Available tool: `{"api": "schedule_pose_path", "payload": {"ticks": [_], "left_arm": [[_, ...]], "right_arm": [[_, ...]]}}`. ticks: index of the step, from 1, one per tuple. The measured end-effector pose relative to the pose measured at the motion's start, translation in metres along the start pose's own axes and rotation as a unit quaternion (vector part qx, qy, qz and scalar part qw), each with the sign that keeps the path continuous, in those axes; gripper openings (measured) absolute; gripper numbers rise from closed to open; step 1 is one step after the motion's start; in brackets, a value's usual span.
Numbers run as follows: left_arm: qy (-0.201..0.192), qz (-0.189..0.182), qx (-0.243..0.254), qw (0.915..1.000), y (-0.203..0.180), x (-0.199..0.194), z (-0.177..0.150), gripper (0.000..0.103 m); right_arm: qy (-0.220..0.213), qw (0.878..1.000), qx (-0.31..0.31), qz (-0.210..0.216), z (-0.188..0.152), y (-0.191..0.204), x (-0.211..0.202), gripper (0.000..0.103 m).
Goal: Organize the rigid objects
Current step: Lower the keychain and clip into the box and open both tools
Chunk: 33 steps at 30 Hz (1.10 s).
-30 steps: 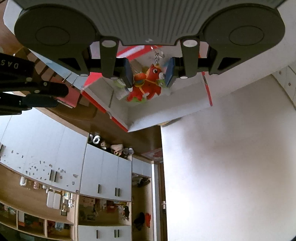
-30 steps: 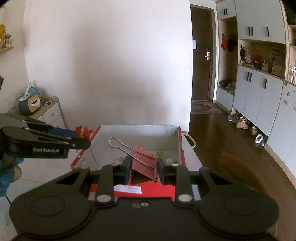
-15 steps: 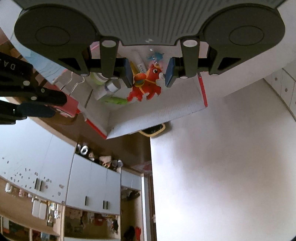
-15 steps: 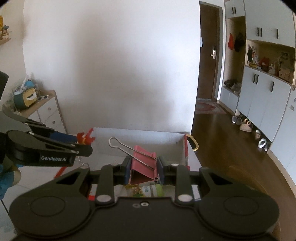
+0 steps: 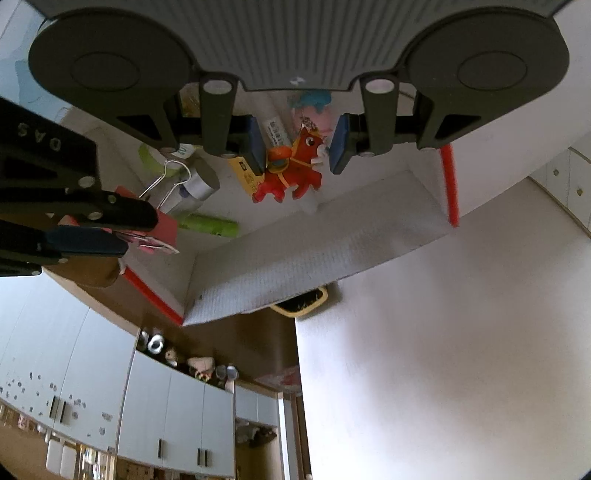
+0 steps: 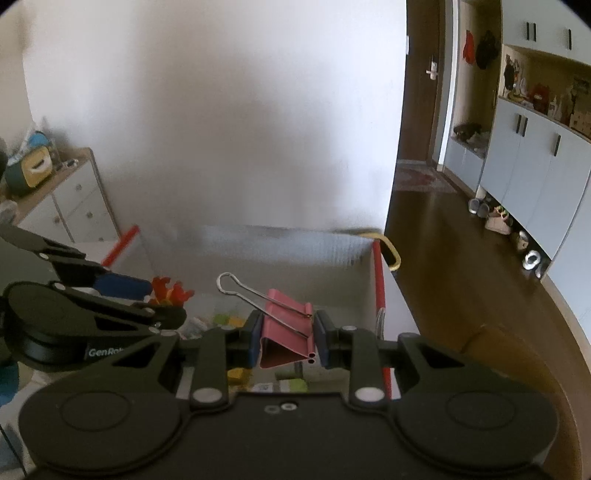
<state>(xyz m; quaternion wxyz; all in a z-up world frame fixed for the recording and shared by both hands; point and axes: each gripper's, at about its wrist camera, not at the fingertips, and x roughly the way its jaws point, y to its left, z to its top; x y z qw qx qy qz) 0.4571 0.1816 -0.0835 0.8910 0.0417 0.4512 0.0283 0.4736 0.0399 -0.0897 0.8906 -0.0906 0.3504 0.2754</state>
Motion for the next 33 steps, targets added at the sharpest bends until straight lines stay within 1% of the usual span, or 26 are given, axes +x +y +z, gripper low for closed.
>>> {"api": "schedule_pose_path", "payload": {"ticks": [8,15,20,28,33], "left_arm": [[0.024,-0.004,0.002,0.9997,0.001,0.029,0.007,0.037],[0.048,-0.011,0.0,0.9988,0.001,0.049,0.01,0.037],[0.07,-0.013,-0.002,0.9974,0.001,0.063,0.01,0.037],[0.096,-0.015,-0.007,0.9952,0.001,0.072,0.01,0.037],[0.103,-0.019,-0.009,0.9944,0.0,0.071,0.009,0.037]], "right_arm": [[0.034,0.999,-0.016,-0.009,-0.007,0.003,0.03,0.028],[0.054,0.998,-0.021,-0.011,-0.012,0.004,0.038,0.028],[0.056,0.998,-0.035,-0.016,-0.014,0.008,0.042,0.029],[0.07,0.997,-0.039,-0.017,-0.014,0.009,0.048,0.028],[0.081,0.996,-0.045,-0.013,-0.013,0.01,0.05,0.032]]}}
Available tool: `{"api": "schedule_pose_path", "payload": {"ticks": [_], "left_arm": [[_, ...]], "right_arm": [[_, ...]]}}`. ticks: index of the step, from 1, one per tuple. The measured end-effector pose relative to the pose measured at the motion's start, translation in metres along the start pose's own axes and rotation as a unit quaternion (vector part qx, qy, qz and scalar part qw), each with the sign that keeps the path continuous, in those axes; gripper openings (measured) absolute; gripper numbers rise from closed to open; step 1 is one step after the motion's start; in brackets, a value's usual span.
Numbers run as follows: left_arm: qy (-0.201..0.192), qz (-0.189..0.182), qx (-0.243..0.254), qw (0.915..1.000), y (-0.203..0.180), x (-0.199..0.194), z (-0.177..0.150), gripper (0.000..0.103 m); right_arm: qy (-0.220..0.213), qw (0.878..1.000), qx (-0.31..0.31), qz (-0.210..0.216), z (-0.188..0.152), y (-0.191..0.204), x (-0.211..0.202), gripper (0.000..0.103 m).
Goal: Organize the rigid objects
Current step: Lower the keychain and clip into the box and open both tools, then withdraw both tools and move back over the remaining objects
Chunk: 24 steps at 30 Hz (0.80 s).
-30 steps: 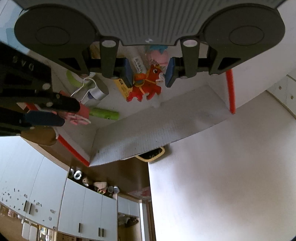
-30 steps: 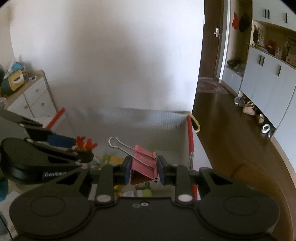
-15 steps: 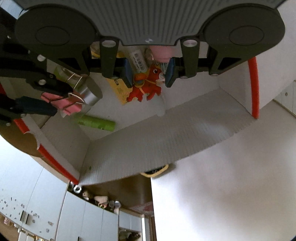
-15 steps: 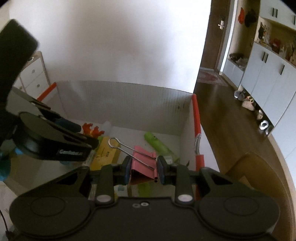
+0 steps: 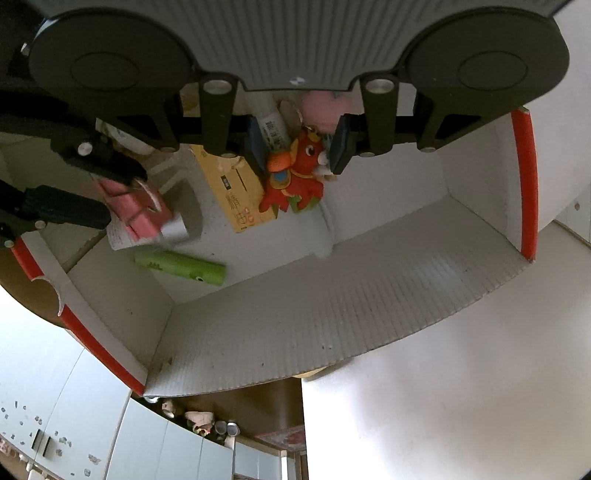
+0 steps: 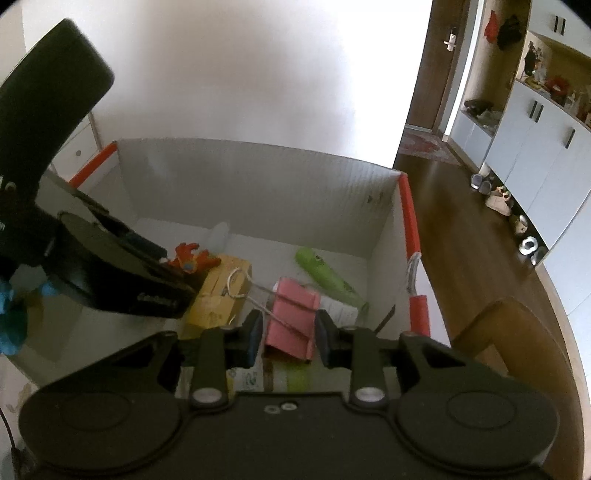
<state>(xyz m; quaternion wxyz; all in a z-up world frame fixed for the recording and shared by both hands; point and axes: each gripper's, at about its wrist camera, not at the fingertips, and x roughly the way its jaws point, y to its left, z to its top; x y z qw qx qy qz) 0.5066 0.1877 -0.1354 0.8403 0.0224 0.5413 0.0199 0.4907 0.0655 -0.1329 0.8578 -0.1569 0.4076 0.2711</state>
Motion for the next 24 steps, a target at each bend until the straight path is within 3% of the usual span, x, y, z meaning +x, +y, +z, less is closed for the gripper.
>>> {"api": "schedule_pose_path", "payload": {"ticks": [3,6,8,24], "left_arm": [[-0.002,0.001,-0.002,1.0,0.001,-0.002,-0.001,0.04],[-0.012,0.011,0.006,0.9999,-0.001,-0.005,-0.002,0.061],[-0.018,0.008,0.006,0.9998,0.0,-0.011,-0.003,0.061],[-0.068,-0.001,-0.001,0.9977,0.0,-0.07,-0.014,0.061]], "right_arm": [[0.007,1.0,0.0,0.005,-0.001,0.001,0.0,0.036],[0.006,1.0,0.0,0.011,-0.002,0.002,-0.004,0.043],[0.002,1.0,0.0,0.007,-0.002,0.002,-0.009,0.049],[-0.029,0.999,0.021,0.005,-0.005,-0.001,-0.065,0.063]]}}
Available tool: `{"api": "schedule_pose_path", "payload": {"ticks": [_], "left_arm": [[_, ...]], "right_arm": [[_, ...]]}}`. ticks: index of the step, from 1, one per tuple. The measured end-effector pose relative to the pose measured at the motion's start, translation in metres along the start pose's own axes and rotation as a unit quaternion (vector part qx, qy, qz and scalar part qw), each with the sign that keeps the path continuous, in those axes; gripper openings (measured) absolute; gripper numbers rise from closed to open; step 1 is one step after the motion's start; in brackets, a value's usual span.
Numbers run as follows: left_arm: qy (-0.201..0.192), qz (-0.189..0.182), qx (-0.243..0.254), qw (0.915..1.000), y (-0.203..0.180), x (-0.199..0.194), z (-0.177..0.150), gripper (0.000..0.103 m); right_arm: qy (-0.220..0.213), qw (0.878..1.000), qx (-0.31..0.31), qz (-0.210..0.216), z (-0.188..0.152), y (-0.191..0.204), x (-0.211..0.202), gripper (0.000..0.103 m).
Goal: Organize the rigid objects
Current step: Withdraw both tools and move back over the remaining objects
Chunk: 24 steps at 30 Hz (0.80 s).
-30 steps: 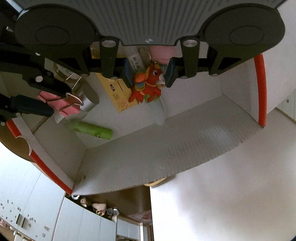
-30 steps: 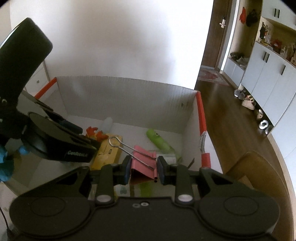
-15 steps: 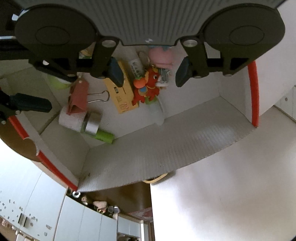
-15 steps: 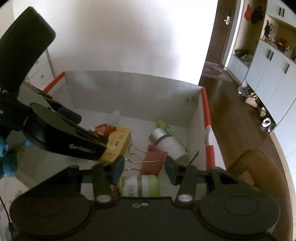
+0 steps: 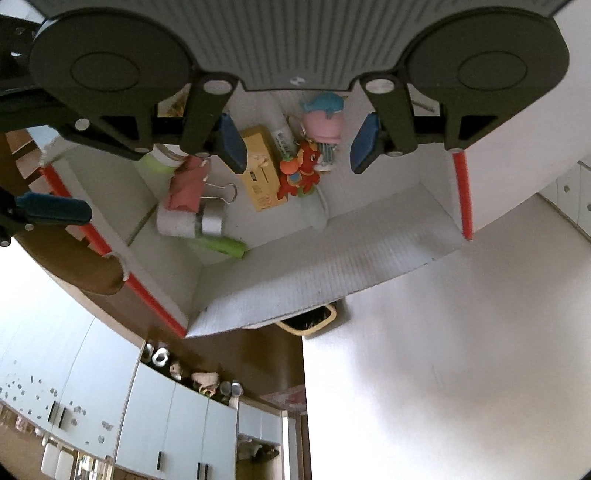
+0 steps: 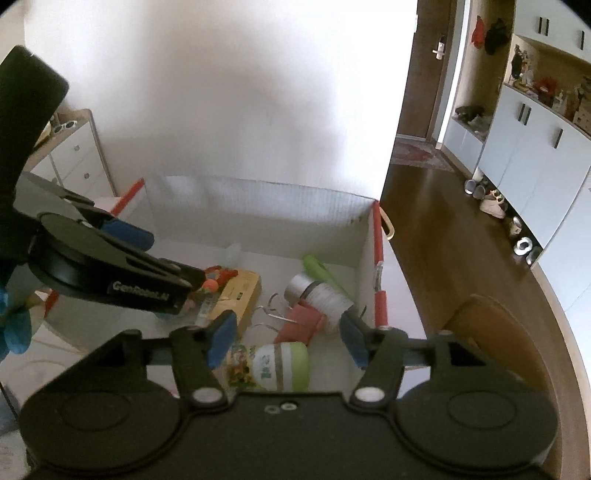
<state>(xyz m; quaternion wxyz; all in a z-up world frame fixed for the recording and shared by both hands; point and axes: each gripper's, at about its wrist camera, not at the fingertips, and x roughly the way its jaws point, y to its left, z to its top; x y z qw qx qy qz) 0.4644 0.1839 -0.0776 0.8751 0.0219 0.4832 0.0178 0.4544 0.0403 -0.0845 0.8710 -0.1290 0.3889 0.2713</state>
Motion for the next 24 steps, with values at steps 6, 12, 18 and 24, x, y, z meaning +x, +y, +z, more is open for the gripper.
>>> {"api": "schedule_pose_path", "payload": {"ticks": [6,12,18,24], "left_arm": [[-0.019,-0.008,0.007,0.9998,-0.004,-0.03,-0.01,0.061],[-0.04,-0.024,0.005,0.9989,-0.008,-0.06,-0.026,0.063],[-0.057,-0.033,0.003,0.9978,-0.013,-0.089,-0.045,0.064],[-0.075,-0.046,0.002,0.9961,-0.016,-0.116,-0.068,0.067]], "right_arm": [[-0.015,1.0,0.003,0.007,-0.003,0.004,-0.031,0.068],[-0.027,0.999,0.009,0.018,-0.011,0.007,-0.063,0.076],[-0.037,0.999,0.017,0.035,-0.024,0.01,-0.09,0.085],[-0.044,0.998,0.022,0.044,-0.042,0.015,-0.118,0.091]]}}
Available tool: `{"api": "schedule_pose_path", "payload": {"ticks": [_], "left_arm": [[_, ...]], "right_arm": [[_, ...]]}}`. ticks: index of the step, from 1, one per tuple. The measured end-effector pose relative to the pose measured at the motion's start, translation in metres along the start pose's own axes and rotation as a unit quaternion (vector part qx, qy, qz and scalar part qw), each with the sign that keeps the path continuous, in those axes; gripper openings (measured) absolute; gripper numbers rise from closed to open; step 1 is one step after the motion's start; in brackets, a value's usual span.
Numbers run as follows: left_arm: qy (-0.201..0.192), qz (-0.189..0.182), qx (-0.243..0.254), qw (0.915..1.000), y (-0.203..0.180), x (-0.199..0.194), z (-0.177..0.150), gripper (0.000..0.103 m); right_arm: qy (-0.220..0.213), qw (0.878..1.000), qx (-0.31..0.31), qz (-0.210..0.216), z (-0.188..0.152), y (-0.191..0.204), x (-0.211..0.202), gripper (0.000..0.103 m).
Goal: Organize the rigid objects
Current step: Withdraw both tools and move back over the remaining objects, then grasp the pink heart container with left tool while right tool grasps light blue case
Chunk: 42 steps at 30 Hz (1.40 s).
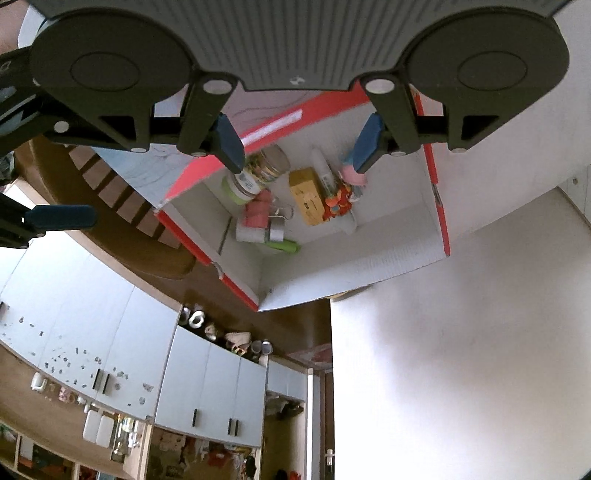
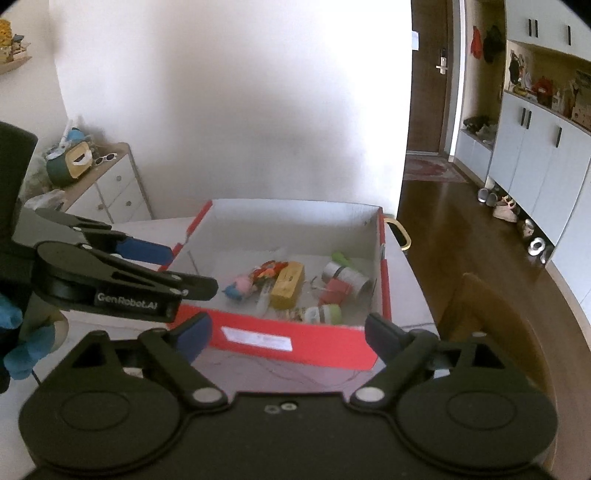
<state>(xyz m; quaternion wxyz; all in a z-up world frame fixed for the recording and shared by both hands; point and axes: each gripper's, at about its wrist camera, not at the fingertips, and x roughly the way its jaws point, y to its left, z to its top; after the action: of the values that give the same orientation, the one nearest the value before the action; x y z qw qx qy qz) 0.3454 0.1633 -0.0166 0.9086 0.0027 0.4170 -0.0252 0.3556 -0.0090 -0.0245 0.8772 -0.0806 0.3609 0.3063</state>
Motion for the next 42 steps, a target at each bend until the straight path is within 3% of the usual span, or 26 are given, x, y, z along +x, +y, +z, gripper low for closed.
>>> {"api": "schedule_pose_path", "payload": {"ticks": [2,9,11,21,33,42], "left_arm": [[-0.002,-0.004,-0.001,1.0,-0.001,-0.008,-0.006,0.074],[-0.017,-0.017,0.008,0.9997,-0.009,-0.036,-0.034,0.076],[-0.018,-0.02,0.008,0.9996,-0.01,-0.041,-0.043,0.082],[-0.03,-0.03,0.0,0.9991,-0.02,-0.051,-0.09,0.082],[0.032,-0.068,-0.024,0.9969,-0.042,-0.03,-0.141,0.082],[0.075,-0.074,-0.042,0.9936,-0.06,-0.002,-0.169,0.082]], "right_arm": [[-0.006,1.0,0.001,0.003,-0.007,0.003,-0.01,0.093],[-0.018,1.0,0.009,0.006,-0.031,0.011,-0.035,0.094],[-0.021,1.0,0.012,0.002,-0.04,0.012,-0.041,0.095],[-0.001,1.0,0.004,0.0,-0.094,0.019,-0.049,0.096],[0.033,0.999,-0.016,0.008,-0.16,0.033,-0.041,0.093],[0.067,0.997,-0.037,0.005,-0.19,0.036,-0.021,0.08]]}}
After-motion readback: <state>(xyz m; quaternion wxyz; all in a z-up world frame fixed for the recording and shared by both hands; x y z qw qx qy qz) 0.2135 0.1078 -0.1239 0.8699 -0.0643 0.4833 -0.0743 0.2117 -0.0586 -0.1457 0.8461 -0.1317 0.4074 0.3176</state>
